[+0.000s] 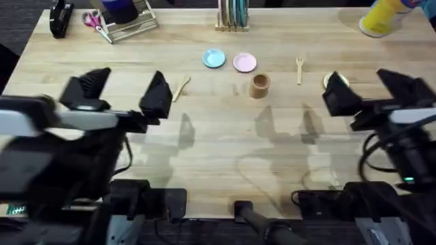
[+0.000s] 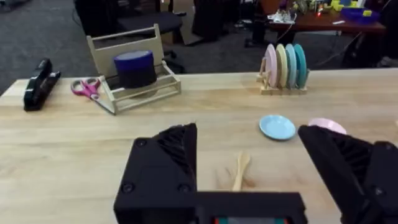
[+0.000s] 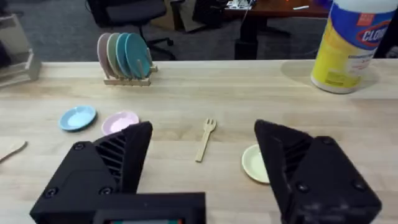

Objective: Pick up a utensil and set it on the pink plate, then put the other utensil in the container.

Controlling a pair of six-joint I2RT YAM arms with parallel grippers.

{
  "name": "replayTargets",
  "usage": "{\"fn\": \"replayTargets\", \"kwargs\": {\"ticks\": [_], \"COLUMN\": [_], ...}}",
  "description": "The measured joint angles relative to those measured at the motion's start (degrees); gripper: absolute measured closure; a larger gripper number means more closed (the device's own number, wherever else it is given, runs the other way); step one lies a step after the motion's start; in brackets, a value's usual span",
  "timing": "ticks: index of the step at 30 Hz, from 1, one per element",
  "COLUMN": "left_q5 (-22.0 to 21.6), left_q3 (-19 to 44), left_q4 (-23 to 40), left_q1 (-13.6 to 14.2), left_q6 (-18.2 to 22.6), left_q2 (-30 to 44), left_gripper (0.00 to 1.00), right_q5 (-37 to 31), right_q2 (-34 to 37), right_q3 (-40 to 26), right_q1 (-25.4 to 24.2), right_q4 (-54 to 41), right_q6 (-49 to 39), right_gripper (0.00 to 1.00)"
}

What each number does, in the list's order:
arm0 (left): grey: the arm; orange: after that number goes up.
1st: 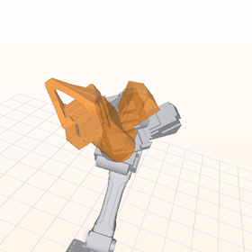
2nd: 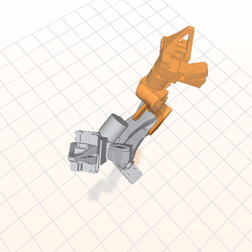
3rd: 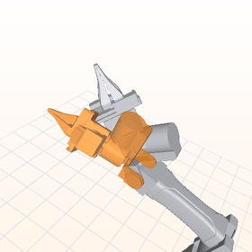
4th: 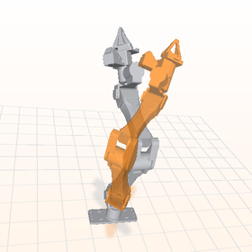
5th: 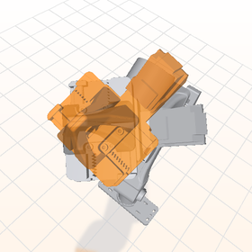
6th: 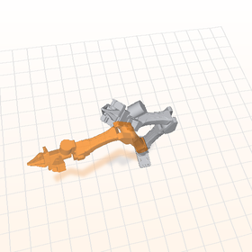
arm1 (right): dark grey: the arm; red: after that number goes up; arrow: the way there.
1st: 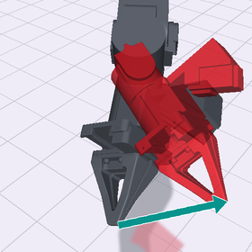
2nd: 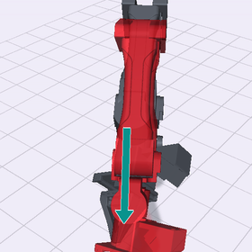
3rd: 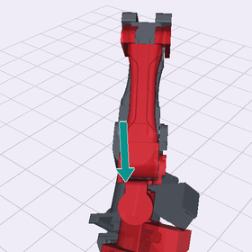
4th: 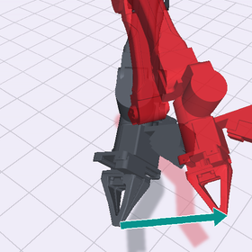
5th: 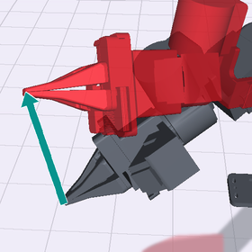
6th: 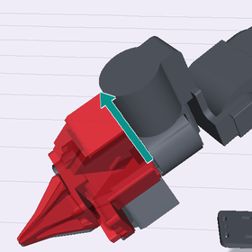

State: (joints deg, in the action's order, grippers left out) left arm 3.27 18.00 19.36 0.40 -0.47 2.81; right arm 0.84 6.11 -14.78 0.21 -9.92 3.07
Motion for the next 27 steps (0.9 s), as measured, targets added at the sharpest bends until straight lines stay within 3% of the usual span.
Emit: {"fn": "replayTargets", "kwargs": {"ticks": [7, 16, 27], "left_q5": [0.2, 0.2, 0.7], "left_q3": [17.6, 35.8, 53.4], "left_q4": [16.9, 30.7, 48.2], "left_q1": [0.0, 0.0, 0.0], "left_q6": [0.0, 0.0, 2.7], "left_q2": [12.4, 31.5, 52.7], "left_gripper": [0.007, 0.008, 0.007], "right_q5": [-0.2, -0.2, -0.7], "right_q2": [14.0, 33.1, 51.3], "right_q3": [-15.8, -37.9, -53.5], "right_q1": [0.0, 0.0, 0.0], "right_q4": [-13.5, -33.6, -51.1], "right_q6": [0.0, 0.0, 0.0], "right_gripper": [0.003, 0.003, 0.003]}}
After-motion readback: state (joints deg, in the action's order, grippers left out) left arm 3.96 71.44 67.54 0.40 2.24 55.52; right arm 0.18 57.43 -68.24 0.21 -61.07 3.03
